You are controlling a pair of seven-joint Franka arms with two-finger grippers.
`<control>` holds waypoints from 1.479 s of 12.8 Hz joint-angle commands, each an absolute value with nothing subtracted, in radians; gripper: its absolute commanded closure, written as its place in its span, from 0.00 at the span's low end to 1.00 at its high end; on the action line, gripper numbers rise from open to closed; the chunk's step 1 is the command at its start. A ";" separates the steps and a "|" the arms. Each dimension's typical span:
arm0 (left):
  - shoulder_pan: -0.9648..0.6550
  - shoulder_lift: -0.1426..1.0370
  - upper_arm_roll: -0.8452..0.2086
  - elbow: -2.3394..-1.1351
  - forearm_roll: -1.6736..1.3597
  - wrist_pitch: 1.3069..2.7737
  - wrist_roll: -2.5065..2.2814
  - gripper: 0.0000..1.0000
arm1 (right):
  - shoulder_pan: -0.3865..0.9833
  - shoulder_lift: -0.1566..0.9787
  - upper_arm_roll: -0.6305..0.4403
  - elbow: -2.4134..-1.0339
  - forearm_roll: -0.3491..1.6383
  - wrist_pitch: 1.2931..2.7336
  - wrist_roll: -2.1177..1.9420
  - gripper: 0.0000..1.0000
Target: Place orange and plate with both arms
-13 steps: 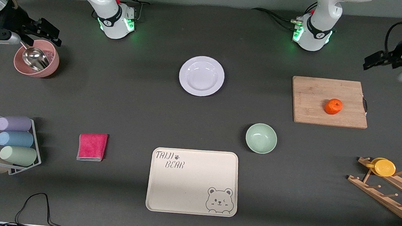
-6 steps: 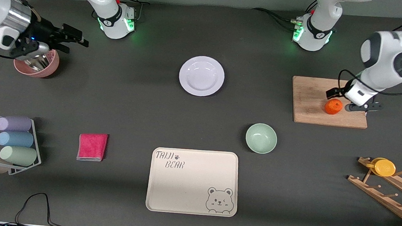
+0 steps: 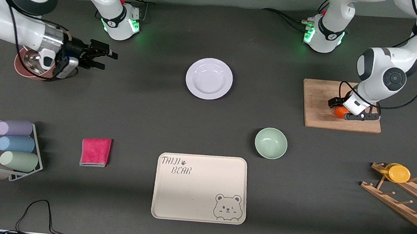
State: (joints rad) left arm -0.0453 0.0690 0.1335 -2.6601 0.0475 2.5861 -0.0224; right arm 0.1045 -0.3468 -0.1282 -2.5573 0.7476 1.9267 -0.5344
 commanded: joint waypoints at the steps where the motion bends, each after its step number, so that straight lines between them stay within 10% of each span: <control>1: -0.051 0.067 0.140 -2.663 0.052 2.594 -0.002 0.00 | 0.107 -0.273 -0.138 -2.628 0.929 1.980 -0.713 0.00; 8: -0.052 0.058 0.147 -2.639 0.078 2.525 0.058 0.00 | 0.109 0.153 -0.144 -2.663 1.409 1.970 -1.325 0.00; 15: -0.051 0.061 0.150 -2.612 0.100 2.479 0.058 0.03 | 0.127 0.336 -0.141 -2.661 1.546 1.859 -1.387 0.00; 17: -0.051 0.060 0.152 -2.614 0.100 2.482 0.060 0.99 | 0.127 0.357 -0.141 -2.663 1.546 1.850 -1.373 0.00; 19: -0.052 0.061 0.164 -2.612 0.100 2.485 0.060 1.00 | 0.127 0.368 -0.140 -2.661 1.546 1.850 -1.367 0.00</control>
